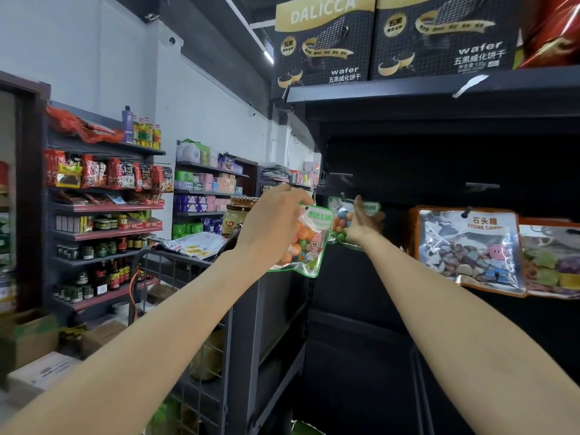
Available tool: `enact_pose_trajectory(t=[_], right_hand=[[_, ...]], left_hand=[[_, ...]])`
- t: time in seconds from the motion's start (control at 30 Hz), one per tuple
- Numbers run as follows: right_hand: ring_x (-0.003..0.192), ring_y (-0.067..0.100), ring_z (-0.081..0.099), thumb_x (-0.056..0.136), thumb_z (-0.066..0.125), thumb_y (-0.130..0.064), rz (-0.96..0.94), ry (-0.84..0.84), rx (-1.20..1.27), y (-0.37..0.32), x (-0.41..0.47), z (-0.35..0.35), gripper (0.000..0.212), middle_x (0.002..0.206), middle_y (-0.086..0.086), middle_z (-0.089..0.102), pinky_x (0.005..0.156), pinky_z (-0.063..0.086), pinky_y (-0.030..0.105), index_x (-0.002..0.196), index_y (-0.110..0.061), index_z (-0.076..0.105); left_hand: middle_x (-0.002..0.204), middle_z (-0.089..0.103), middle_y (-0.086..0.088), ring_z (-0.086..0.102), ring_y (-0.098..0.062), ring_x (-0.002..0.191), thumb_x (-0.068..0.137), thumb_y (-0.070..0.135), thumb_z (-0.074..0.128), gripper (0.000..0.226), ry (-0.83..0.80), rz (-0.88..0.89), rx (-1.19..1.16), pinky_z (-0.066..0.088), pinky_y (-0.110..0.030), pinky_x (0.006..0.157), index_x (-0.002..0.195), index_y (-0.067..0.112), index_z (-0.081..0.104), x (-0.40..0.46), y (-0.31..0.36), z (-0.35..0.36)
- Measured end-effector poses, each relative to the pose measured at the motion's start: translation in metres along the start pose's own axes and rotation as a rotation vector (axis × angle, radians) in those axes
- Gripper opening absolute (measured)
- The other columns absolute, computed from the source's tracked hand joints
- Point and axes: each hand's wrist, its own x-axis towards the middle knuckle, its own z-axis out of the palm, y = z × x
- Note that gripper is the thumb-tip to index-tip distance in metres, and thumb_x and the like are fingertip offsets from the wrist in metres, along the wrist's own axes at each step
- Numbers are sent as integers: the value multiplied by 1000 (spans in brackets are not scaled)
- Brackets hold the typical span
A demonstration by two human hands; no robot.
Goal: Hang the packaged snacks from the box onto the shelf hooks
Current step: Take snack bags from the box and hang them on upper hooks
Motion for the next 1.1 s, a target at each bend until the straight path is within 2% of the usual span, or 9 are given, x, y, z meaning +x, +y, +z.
enact_pose_trajectory(t=[0.07,0.13,0.2,0.3,0.37,0.6,0.77,0.97,1.1], right_hand=[[130,33,39,91,50,-54,-1,2,-85,-1,-6,0,73,146,11,28,102,41,46,147,-22,15],[139,32,25,96,50,-24,-230,-15,-295,-1,-19,-8,63,155,10,11,108,33,44,150,-26,18],[118,21,44,96,44,-6,-535,-33,-359,-3,-37,-23,47,143,15,29,92,40,32,141,-19,38],[87,16,57,99,42,-18,-734,-37,-153,-7,-69,-41,22,103,3,59,76,48,35,118,-17,52],[88,15,59,98,47,-26,-756,-83,-75,-9,-82,-49,17,92,-6,59,76,51,36,113,-20,53],[94,8,53,91,61,-17,-796,-75,-146,-19,-76,-59,24,107,1,51,73,42,8,112,-27,58],[100,4,40,93,59,-15,-760,27,-194,-18,-70,-52,23,115,1,47,73,26,-8,113,-20,67],[86,-3,39,93,58,-14,-792,55,-191,-14,-71,-49,27,110,-3,38,74,26,-9,119,-12,65],[96,4,38,93,58,-15,-786,67,-224,-8,-67,-49,28,110,-1,40,77,28,-4,120,-11,64]], left_hand=[[88,50,6,47,-10,82,93,4,50,29,-4,-6,-21,37,-19,76,113,19,66,2,-4,2],[97,60,4,47,-6,86,94,8,51,26,-22,-13,-74,34,-16,83,109,20,68,3,-7,5],[108,65,5,51,0,85,93,10,53,23,-26,-27,-159,34,-10,84,106,21,69,4,-7,9],[104,62,13,49,7,81,92,13,56,20,-19,-63,-259,31,4,75,105,22,69,8,-1,16],[102,62,14,50,2,89,91,12,57,19,3,-83,-320,34,-4,82,104,21,69,13,4,21],[107,66,6,53,-3,98,88,11,60,18,77,-103,-455,39,-25,97,103,17,70,34,15,37],[113,65,2,49,-3,97,88,14,62,18,68,-182,-426,36,-22,90,105,16,70,46,16,46],[116,66,-2,50,-2,95,88,16,63,22,54,-202,-484,37,-21,91,109,16,70,45,12,50],[117,65,-4,48,-2,94,90,14,61,23,9,-223,-499,32,-14,85,111,13,69,45,10,53]])
